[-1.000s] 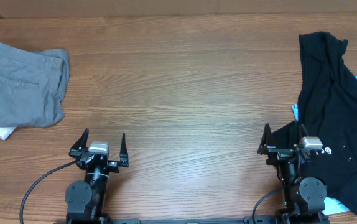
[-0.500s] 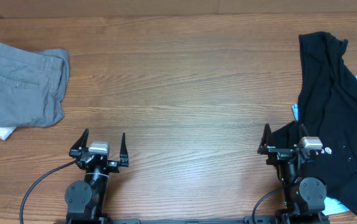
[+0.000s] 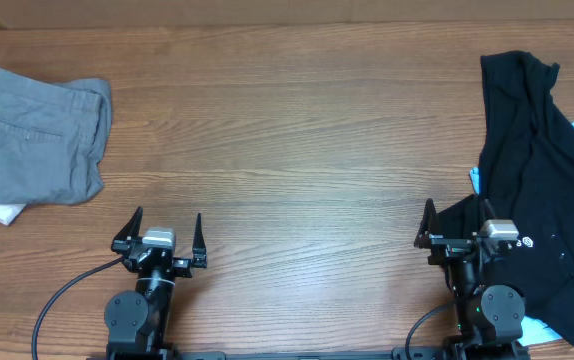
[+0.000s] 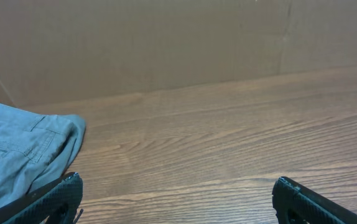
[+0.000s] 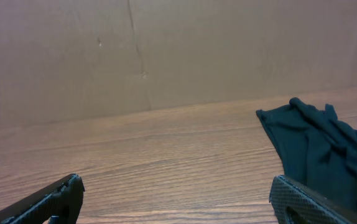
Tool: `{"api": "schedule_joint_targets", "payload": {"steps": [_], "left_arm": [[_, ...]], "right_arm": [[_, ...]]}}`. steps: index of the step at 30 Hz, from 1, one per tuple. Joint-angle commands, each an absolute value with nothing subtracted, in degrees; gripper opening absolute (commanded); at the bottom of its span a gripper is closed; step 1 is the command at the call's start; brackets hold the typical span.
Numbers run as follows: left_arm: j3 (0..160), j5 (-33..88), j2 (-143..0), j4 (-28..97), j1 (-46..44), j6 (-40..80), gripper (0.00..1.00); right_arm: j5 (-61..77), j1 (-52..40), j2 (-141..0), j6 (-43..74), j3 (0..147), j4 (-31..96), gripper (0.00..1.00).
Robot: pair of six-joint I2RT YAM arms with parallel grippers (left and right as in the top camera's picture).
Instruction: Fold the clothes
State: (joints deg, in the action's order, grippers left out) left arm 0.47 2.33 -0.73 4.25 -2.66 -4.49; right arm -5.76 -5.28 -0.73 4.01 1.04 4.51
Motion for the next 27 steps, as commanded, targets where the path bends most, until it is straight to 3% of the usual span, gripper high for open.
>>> {"api": "schedule_joint_targets", "payload": {"steps": [1,15,27], "left_arm": [[0.3,2.0,-0.3,4.3,-2.6,-5.1,1.00],[0.5,0.6,-0.3,4.8,-2.6,1.5,1.00],[11.1,1.5,-8.9,13.1,-2.6,7.9,1.00]], "right_arm": [[-5.5,-5.1,-0.2,3.6,0.4,4.2,1.00],[-5.5,-5.1,-0.2,6.7,0.6,4.3,1.00],[-13.0,-5.1,-6.8,12.3,13.9,19.4,1.00]]}}
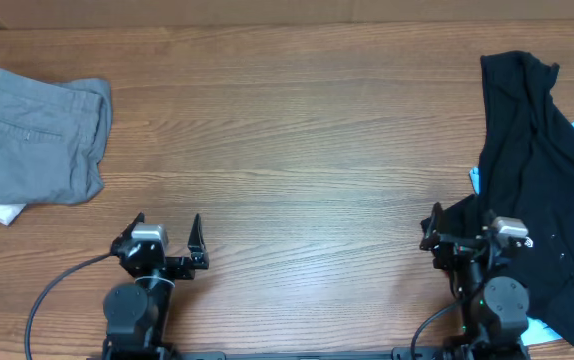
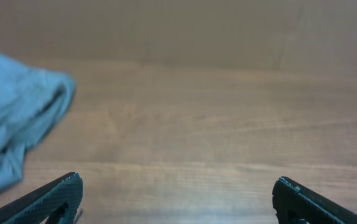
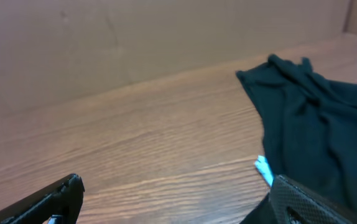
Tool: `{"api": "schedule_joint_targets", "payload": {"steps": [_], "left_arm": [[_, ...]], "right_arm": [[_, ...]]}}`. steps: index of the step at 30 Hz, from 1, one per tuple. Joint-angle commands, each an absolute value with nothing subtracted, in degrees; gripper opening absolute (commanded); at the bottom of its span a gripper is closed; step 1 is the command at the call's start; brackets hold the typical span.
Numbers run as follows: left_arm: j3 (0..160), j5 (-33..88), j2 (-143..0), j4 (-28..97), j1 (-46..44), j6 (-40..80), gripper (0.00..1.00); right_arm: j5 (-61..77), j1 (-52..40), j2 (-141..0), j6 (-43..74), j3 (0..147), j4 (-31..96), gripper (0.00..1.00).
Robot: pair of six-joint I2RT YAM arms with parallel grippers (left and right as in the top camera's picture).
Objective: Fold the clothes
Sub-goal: 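Reach the right gripper to the black shirt and grasp it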
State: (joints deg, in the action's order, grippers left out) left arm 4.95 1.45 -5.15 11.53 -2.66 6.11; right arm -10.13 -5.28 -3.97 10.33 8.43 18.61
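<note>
A crumpled black garment [image 1: 537, 190] lies at the right of the table, over a light blue one; it also shows in the right wrist view as the black garment [image 3: 315, 124]. Folded grey trousers [image 1: 32, 135] rest at the far left, blurred in the left wrist view as the grey trousers [image 2: 17, 124]. My left gripper [image 1: 163, 232] stands open near the front edge, nothing between its fingers [image 2: 54, 199]. My right gripper [image 1: 457, 228] is open at the black garment's near left edge, with its right finger [image 3: 303, 202] over the cloth.
A white cloth peeks out under the grey trousers. A bit of light blue fabric [image 3: 264, 169] sticks out from under the black garment. The wooden table [image 1: 297, 130] runs wide between the two piles, with a brown wall behind it.
Both arms have shifted slightly: the left wrist now looks lower and more leftwards, blurred. The right gripper has turned a little to the right, nearer the black garment. Both stay open.
</note>
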Motion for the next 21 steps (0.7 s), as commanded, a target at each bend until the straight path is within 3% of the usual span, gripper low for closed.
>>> {"api": "schedule_joint_targets", "payload": {"steps": [1,13,21], "left_arm": [[13.1,1.5,-10.8,14.2,-2.6,7.9,1.00],[34.8,2.5,-38.3,30.3,-2.6,7.9,1.00],[38.1,5.7,-48.3,32.8,-2.6,8.0,1.00]], "right_arm": [[-13.1,-5.1,-8.5,12.8,15.5,20.5,1.00],[-15.4,-5.1,-41.3,18.3,37.3,41.5,1.00],[-8.2,-5.1,-62.1,18.3,40.3,42.6,1.00]]}}
